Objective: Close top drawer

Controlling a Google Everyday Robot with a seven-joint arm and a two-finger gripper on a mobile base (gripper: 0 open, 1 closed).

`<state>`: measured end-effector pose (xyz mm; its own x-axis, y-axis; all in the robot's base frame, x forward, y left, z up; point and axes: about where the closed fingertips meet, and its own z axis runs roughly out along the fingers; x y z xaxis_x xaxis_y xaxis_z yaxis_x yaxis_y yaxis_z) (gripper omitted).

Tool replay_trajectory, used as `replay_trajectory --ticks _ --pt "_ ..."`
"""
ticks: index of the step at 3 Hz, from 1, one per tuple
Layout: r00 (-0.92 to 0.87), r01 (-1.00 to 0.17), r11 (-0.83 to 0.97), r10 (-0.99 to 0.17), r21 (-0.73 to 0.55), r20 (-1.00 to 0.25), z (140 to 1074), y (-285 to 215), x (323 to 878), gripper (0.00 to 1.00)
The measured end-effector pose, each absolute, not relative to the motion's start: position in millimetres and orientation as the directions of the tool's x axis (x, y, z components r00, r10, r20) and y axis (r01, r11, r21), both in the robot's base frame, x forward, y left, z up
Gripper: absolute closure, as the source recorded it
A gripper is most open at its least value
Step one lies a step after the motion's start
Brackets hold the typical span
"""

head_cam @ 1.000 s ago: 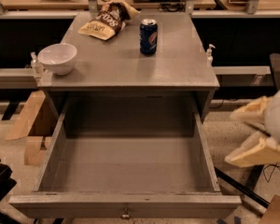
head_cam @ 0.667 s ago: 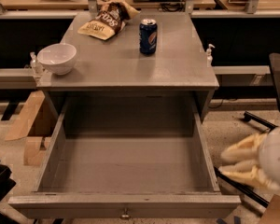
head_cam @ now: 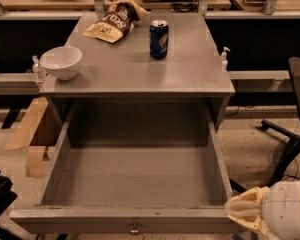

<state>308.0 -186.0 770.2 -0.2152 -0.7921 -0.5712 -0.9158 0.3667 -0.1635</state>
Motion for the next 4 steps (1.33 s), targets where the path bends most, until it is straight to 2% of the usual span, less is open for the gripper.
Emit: replay_trajectory --ticks 1,3,4 --pt "-0.215 -0.916 0.367 -0.792 -0.163 -0.571 770 -186 308 1.00" --pt "-0.227 -0.940 0.330 -0.788 -0.082 -0.572 688 -173 270 1.00" --pt "-0.199 -0.951 0.296 -0.806 -0.087 -0.558 660 -166 277 1.00"
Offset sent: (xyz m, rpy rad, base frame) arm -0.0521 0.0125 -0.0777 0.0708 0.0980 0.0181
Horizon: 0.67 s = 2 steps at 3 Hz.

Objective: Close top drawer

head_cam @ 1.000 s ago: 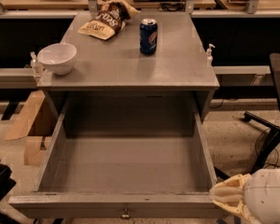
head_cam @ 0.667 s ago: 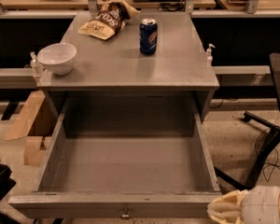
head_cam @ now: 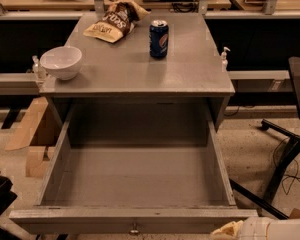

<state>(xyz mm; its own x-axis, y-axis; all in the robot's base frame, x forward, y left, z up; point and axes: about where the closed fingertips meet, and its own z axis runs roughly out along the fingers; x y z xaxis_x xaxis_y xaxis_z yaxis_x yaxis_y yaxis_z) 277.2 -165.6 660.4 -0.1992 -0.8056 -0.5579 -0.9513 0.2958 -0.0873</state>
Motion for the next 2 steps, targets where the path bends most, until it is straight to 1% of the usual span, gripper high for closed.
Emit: replay_trajectory --ticks 2 --pt "-0.136 -0.966 0.227 -0.849 -0.120 -0.511 627 -152 320 1.00"
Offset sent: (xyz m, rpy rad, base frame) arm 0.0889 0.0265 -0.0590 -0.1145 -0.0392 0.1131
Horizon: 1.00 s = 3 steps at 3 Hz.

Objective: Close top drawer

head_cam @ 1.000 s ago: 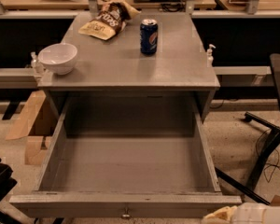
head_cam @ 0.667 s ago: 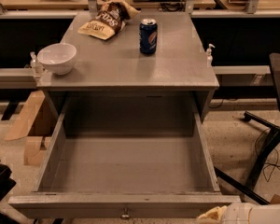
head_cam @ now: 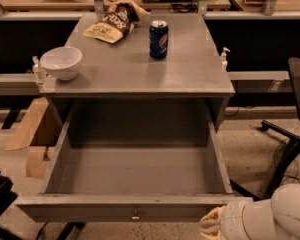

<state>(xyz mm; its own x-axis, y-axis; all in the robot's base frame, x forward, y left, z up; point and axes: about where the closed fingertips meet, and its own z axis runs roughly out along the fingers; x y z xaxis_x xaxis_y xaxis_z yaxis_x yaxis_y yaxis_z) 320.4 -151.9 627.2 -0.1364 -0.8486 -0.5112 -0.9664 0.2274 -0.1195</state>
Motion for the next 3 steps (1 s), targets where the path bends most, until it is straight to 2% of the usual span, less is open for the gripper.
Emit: replay_trajectory --ticks 1,2,3 --pt "-0.115 -0.969 0.206 -0.865 -0.136 -0.489 619 -146 348 1.00" --pt "-0.115 -0.969 0.206 -0.865 -0.136 -0.489 619 -146 348 1.00" --pt "-0.098 -0.971 0.188 -0.878 -0.148 -0.469 614 -136 379 1.00"
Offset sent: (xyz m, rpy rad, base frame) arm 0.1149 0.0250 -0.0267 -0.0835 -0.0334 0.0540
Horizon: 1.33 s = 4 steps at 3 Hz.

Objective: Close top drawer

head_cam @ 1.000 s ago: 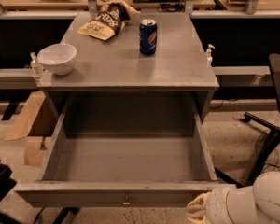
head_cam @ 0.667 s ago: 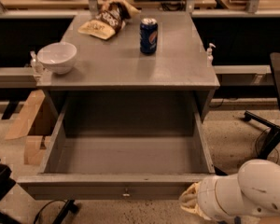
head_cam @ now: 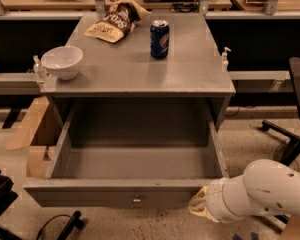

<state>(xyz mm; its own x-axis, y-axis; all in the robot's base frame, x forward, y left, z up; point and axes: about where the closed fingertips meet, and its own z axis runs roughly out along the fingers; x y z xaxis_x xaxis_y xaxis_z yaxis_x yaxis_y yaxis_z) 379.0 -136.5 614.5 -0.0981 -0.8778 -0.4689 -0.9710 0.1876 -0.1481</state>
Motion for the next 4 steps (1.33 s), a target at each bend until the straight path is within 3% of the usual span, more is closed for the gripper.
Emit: replay_trajectory --ticks 1,4 --pt "-0.098 -0.971 0.187 -0.878 -0.148 -0.468 614 -136 378 1.00" --pt "-0.051 -0.975 0.132 -0.918 -0.180 -0.394 625 -114 453 1.00"
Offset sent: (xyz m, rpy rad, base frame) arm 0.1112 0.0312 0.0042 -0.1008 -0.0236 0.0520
